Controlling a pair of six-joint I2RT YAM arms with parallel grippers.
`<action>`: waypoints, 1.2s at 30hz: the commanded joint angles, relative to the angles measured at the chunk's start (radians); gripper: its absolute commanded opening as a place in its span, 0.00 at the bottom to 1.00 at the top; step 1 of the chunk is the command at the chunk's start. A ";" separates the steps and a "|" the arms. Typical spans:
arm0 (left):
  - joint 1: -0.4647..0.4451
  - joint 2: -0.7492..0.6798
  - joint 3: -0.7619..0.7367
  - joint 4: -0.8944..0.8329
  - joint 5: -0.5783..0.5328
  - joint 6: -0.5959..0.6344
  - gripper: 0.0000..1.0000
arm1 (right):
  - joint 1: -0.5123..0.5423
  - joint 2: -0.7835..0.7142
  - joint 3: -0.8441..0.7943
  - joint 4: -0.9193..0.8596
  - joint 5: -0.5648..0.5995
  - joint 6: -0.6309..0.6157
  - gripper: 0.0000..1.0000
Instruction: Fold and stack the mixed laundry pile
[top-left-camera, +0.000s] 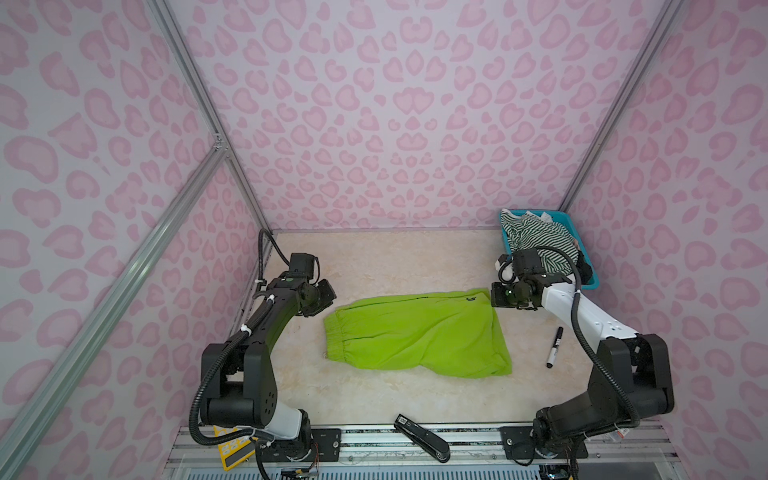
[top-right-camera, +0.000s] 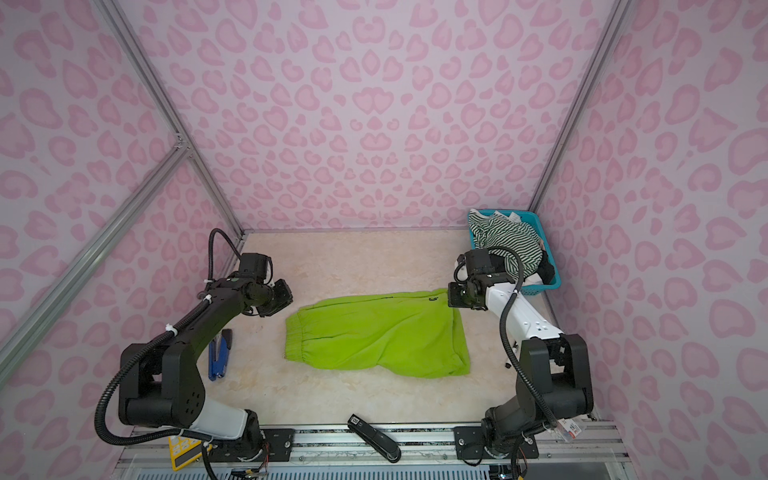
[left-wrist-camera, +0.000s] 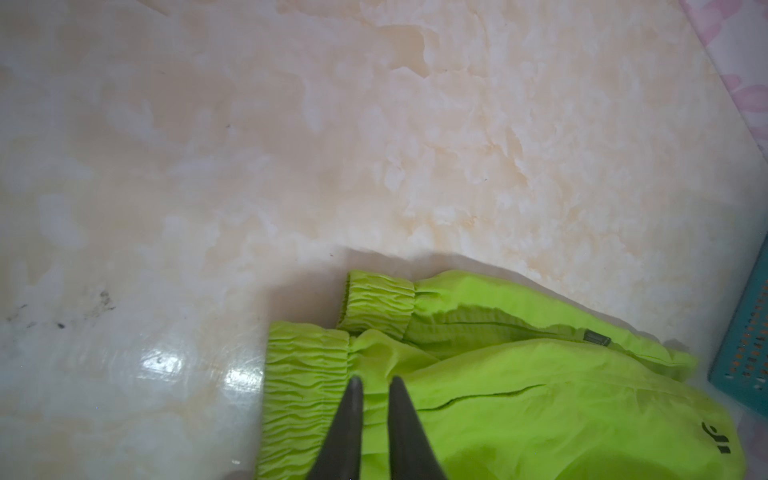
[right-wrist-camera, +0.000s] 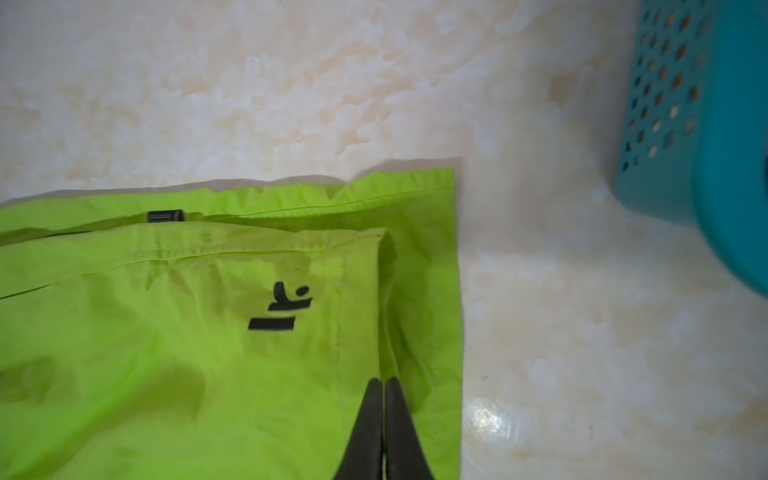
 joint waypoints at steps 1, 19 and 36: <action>0.001 0.026 -0.005 -0.072 -0.055 0.017 0.48 | 0.002 0.072 0.007 -0.040 0.080 0.027 0.00; 0.025 0.165 -0.150 0.162 0.042 -0.007 0.58 | -0.012 0.299 0.048 0.142 -0.266 -0.017 0.49; 0.052 0.102 -0.133 0.185 0.143 0.004 0.19 | -0.018 0.213 0.046 0.064 -0.254 -0.070 0.26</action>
